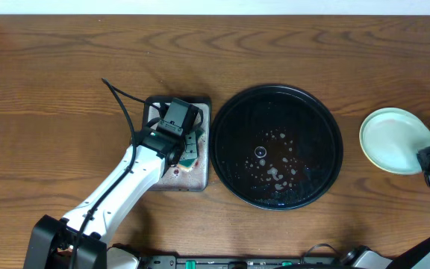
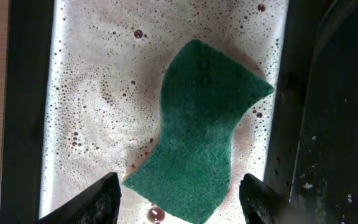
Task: Clean dirty plates on tray and stack at the side
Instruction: 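Carry the plate right and stack it on the plate pile, then release the sponge in the soapy tray and open the left gripper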
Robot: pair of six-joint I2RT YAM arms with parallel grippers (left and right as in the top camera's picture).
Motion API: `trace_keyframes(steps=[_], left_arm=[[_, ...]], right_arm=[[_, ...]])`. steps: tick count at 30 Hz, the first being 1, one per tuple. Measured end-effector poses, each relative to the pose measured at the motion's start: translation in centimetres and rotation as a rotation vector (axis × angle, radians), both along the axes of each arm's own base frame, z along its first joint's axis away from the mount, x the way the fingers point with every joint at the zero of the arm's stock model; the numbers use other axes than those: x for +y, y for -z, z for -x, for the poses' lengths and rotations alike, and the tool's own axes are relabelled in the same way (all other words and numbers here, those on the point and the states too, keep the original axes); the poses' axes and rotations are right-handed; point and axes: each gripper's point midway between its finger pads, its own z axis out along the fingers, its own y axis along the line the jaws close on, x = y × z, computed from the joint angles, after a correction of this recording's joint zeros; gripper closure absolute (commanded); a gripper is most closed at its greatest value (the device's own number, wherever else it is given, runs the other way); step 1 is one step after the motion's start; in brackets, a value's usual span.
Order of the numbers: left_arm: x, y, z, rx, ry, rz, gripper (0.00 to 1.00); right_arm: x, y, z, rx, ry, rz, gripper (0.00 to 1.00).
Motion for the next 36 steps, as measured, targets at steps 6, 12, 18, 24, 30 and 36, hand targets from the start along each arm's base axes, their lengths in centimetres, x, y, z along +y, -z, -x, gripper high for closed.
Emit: trace_keyframes(steps=[6, 12, 18, 24, 30, 36], left_arm=[[0.0, 0.0, 0.0, 0.001, 0.0, 0.0, 0.37], [0.1, 0.1, 0.1, 0.006, 0.001, -0.003, 0.34], [1.6, 0.5, 1.0, 0.061, -0.039, -0.02, 0.3], [5.0, 0.8, 2.3, 0.169, -0.158, 0.014, 0.21], [7.0, 0.1, 5.3, 0.275, -0.226, 0.043, 0.21], [6.8, -2.6, 6.5, 0.174, -0.204, 0.085, 0.21]], right_arm=[[3.1, -1.1, -3.3, -0.128, -0.19, -0.062, 0.46], [10.8, -2.0, -6.6, -0.211, -0.598, -0.103, 0.32], [19.7, -1.6, -7.0, -0.178, -0.993, -0.092, 0.12], [25.3, -0.2, -4.5, 0.016, -1.257, -0.016, 0.01], [27.4, -0.1, -3.1, 0.111, -1.36, 0.042, 0.01], [26.9, -2.1, -2.2, 0.082, -1.343, 0.109, 0.01]])
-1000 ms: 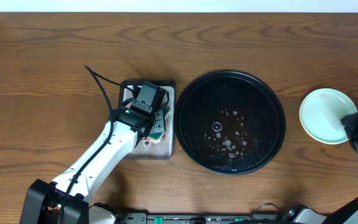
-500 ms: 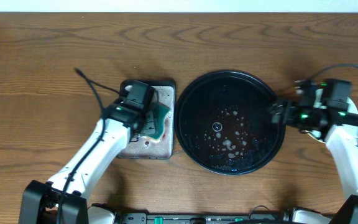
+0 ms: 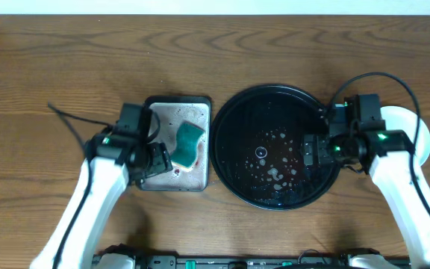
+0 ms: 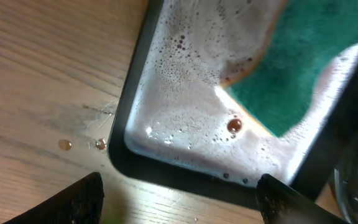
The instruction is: Clean dirty plates on tray and stack at the side
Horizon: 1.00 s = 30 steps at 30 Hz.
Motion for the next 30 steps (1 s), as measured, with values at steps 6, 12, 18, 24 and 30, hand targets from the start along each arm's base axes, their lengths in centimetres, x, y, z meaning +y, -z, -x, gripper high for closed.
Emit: trace_keyframes(steps=[6, 12, 18, 24, 30], left_arm=[[0.2, -1.8, 1.5, -0.257, 0.028, 0.038, 0.2], [0.5, -4.5, 3.0, -0.53, 0.05, 0.07, 0.2], [0.6, -6.5, 3.5, -0.651, 0.051, 0.086, 0.2], [0.6, -6.6, 3.6, -0.653, 0.051, 0.087, 0.2], [0.6, -6.6, 3.6, -0.653, 0.051, 0.087, 0.2]], right_arm=[[-1.0, -4.1, 2.2, -0.275, 0.026, 0.018, 0.01], [-1.6, -7.0, 4.8, -0.497, 0.045, 0.016, 0.01], [-1.9, -8.2, 6.1, -0.557, 0.053, 0.018, 0.01], [-2.1, -7.2, 6.9, -0.505, 0.054, 0.027, 0.01], [-2.2, -6.0, 8.0, -0.441, 0.052, 0.036, 0.01]])
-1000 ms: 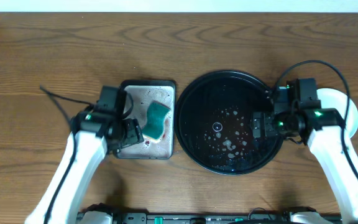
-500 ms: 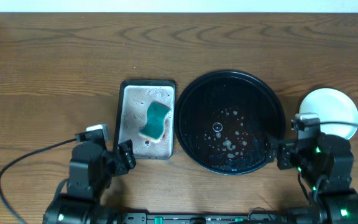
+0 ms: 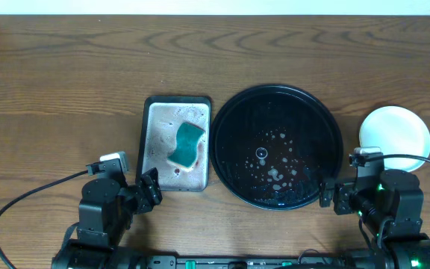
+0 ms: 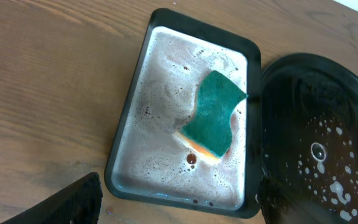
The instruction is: Clean dirty plates on tray and stack at the side
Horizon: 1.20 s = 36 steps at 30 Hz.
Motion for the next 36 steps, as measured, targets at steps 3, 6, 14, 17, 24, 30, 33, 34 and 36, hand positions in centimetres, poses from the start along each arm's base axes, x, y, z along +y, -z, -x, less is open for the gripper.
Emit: trace_keyframes(steps=[3, 6, 14, 17, 24, 30, 33, 34, 36], left_arm=[[0.0, 0.0, 0.0, 0.0, 0.0, 0.0, 0.19], [0.0, 0.0, 0.0, 0.0, 0.0, 0.0, 0.2], [0.0, 0.0, 0.0, 0.001, 0.0, 0.0, 0.2], [0.0, 0.1, 0.0, 0.002, 0.0, 0.0, 0.2], [0.0, 0.1, 0.0, 0.003, 0.0, -0.001, 0.19], [0.0, 0.1, 0.0, 0.004, 0.0, -0.001, 0.19], [0.0, 0.1, 0.0, 0.004, 0.0, -0.001, 0.19], [0.0, 0.1, 0.0, 0.004, 0.0, -0.001, 0.19], [0.0, 0.1, 0.0, 0.004, 0.0, -0.001, 0.2]], right_arm=[[0.0, 0.5, 0.5, 0.03, 0.0, 0.003, 0.01], [-0.1, 0.9, 0.9, 0.051, 0.0, 0.006, 0.01], [-0.5, -2.3, -1.1, -0.206, 0.012, 0.021, 0.01], [-0.2, -4.3, -1.9, -0.39, 0.001, 0.0, 0.01], [0.8, -6.6, -2.7, -0.814, -0.044, -0.055, 0.01], [1.0, -5.9, -3.3, -0.926, -0.051, -0.063, 0.01], [0.9, -2.5, -3.8, -0.815, -0.041, -0.053, 0.01], [0.8, -1.4, -3.9, -0.776, -0.035, -0.048, 0.01], [0.6, 0.5, -3.9, -0.704, -0.025, -0.039, 0.01]])
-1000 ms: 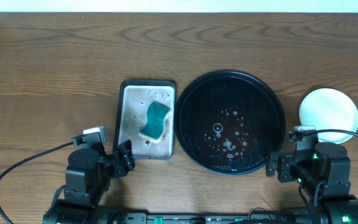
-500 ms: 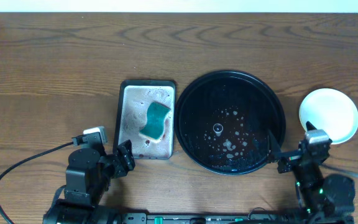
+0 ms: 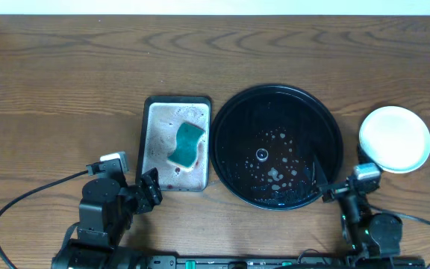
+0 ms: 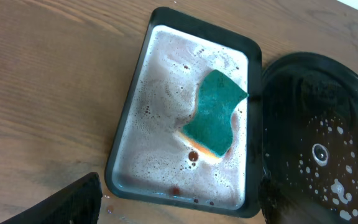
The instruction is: Clean dirty plates on tray and stack at the side
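Observation:
One white plate (image 3: pixel 395 139) lies on the table to the right of the round black tray (image 3: pixel 230 119), which holds only soapy droplets. A green sponge (image 3: pixel 187 144) (image 4: pixel 215 118) lies loose in the foamy rectangular tray (image 3: pixel 145 142) (image 4: pixel 124 155). My left gripper (image 3: pixel 149 191) (image 4: pixel 179 208) is drawn back at the front edge, open and empty, just short of that tray's near rim. The right gripper (image 3: pixel 325 191) sits low at the front right by the round tray's rim; how its fingers stand does not show.
Brown wooden table (image 3: pixel 51 90) all round. A few drops of water (image 4: pixel 109 209) lie on the wood by the rectangular tray's near left corner. The left arm's cable (image 3: pixel 28 198) loops along the front left.
The right arm has sunk lower and folded smaller at the front right edge. The left arm, sponge, both trays and plate are where they were.
First my left gripper stood open right over the sponge in the foamy tray, with the right one beside the plate. Then the left was at the tray's near left corner and the right over the round tray's rim. After that both arms were back at the front edge.

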Robot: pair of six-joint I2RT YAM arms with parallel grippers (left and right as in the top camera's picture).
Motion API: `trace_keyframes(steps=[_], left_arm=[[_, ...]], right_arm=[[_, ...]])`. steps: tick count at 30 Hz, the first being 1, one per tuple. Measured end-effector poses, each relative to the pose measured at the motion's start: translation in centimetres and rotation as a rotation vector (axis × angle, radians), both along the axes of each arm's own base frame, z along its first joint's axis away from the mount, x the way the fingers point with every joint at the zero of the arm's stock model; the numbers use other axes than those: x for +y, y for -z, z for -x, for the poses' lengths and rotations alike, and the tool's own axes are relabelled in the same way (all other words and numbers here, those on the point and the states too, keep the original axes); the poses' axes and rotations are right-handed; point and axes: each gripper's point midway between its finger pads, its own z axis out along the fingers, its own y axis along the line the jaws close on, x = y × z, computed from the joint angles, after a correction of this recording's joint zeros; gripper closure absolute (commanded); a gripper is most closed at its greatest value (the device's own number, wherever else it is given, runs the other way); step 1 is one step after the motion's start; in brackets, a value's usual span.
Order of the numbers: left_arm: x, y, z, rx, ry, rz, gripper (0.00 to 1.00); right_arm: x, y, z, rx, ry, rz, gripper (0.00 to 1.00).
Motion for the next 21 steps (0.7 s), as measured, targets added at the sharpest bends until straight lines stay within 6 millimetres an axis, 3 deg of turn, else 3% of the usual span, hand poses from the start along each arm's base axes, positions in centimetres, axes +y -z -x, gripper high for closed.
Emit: trace_keyframes(steps=[21], left_arm=[[0.0, 0.0, 0.0, 0.0, 0.0, 0.0, 0.19]], right_arm=[[-0.31, 0.17, -0.06, 0.007, 0.018, 0.002, 0.01]])
